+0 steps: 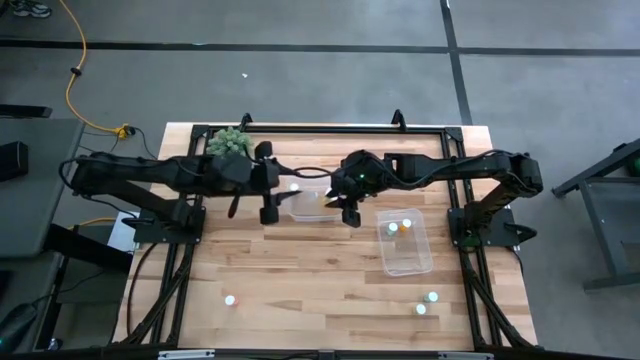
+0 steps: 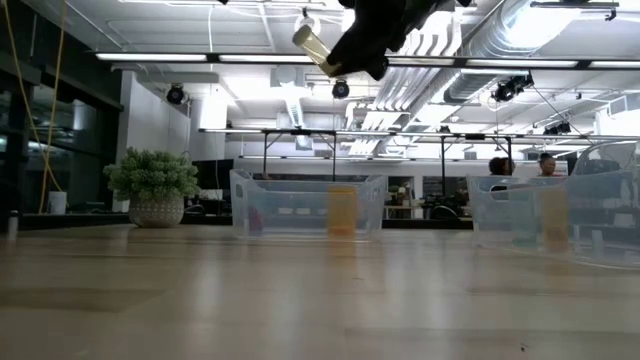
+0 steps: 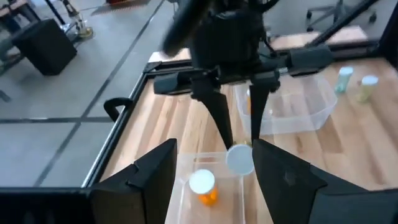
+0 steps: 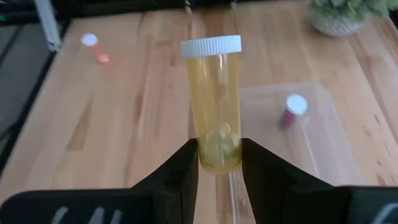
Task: Pick and place medicine bottles into bin by pill shape (circle, oval)
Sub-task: Put the left yellow tablet bottle into the bottom transparent bin
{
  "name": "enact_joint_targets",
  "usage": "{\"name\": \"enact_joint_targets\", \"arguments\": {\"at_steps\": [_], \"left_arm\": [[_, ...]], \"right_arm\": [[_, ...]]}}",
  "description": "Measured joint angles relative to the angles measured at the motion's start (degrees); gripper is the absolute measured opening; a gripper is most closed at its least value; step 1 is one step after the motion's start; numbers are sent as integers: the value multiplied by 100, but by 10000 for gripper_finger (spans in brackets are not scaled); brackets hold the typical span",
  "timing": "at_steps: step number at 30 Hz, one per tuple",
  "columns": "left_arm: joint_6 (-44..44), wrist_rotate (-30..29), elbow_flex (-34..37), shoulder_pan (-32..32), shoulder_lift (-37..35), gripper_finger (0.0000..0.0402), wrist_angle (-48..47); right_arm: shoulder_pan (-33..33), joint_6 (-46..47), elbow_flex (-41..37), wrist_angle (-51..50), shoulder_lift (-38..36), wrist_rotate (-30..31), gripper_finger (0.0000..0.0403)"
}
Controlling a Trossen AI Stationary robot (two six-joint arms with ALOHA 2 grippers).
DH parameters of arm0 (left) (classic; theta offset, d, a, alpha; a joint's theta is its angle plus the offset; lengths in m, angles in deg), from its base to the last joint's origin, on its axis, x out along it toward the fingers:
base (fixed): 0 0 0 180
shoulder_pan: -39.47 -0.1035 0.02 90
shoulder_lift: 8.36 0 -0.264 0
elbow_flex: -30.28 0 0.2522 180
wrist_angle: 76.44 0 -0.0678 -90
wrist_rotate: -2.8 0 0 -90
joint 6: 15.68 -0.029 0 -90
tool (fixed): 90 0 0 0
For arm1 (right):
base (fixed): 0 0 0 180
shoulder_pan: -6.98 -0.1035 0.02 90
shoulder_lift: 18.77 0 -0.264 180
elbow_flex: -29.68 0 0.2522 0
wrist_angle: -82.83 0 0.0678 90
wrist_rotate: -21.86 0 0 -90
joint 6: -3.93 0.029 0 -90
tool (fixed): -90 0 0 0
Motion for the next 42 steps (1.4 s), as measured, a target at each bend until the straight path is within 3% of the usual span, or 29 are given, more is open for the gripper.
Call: {"name": "enact_joint_targets", "arguments": {"at_steps": [5,10,14,18,22,25,33,42], "left_arm": [[731,-2,213,0,-435,200,-70],[1565,-203,1163,38,-1161,200,663],[2139,-363,2147,137,-1691,200,1913],[2567,-498,2914,240,-1903,200,3104],[2672,-785,3384,275,-1767,200,4309],[2589,-873,3518,255,-1412,200,5004],[2235,-384,3508,53,-369,200,6773],[2234,-121,3429,-62,-191,200,6946]], "right_arm": [[8,-99,0,203,-21,-256,99],[112,-99,-16,274,-71,-519,99],[237,129,-466,1345,-161,-852,99],[367,937,-1206,3280,-201,-1020,99],[418,1640,-1758,5119,-171,-937,99],[418,1980,-1929,5775,-160,-810,99],[396,2012,-1867,5733,-155,-792,99],[367,2006,-1867,5742,-153,-890,99]]}}
